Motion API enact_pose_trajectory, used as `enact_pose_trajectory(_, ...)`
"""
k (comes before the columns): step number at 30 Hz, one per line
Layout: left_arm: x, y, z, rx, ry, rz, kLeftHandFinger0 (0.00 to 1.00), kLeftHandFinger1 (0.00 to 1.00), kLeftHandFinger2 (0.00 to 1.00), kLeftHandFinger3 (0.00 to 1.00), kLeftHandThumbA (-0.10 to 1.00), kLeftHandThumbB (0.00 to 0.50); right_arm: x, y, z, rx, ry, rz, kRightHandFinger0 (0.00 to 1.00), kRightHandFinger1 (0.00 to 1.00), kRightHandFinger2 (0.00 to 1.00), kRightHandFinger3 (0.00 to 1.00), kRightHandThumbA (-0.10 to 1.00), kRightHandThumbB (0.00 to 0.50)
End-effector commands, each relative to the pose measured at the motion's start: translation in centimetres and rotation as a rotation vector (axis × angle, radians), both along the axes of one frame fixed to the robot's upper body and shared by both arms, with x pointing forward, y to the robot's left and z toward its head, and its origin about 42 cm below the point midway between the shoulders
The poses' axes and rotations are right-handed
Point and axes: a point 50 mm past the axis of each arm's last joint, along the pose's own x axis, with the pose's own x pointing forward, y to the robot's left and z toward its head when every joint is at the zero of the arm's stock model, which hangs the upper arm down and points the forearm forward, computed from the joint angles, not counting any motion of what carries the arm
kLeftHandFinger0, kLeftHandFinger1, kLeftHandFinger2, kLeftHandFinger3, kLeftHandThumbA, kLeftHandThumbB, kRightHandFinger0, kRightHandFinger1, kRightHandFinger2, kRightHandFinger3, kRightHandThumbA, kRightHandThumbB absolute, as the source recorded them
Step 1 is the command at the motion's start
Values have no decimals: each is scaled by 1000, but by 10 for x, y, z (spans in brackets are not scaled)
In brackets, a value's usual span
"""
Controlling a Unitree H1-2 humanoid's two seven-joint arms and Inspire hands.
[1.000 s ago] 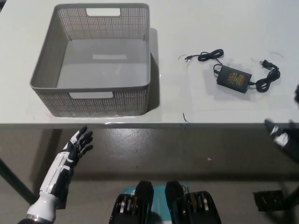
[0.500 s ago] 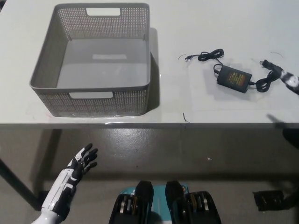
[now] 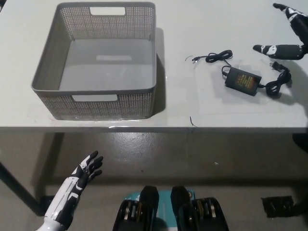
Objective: Use the right hand to pick up a black power cord and place it into a container on the left hand side
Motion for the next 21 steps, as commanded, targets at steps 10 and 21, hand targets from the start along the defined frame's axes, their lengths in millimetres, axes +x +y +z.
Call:
enact_pose_trajectory(10, -3, 4, 7, 37, -62, -22, 1000, 1000, 1000, 1000, 931, 376, 36, 11, 20, -157, 172, -29, 1000, 1000, 1000, 1000, 845, 500)
enact_pose_trajectory(21, 1, 4, 10, 50, -71, -26, 1000, 1000, 1000, 1000, 923, 378, 37, 32, -5, -135, 262, -9, 1000, 1000, 1000, 1000, 892, 500)
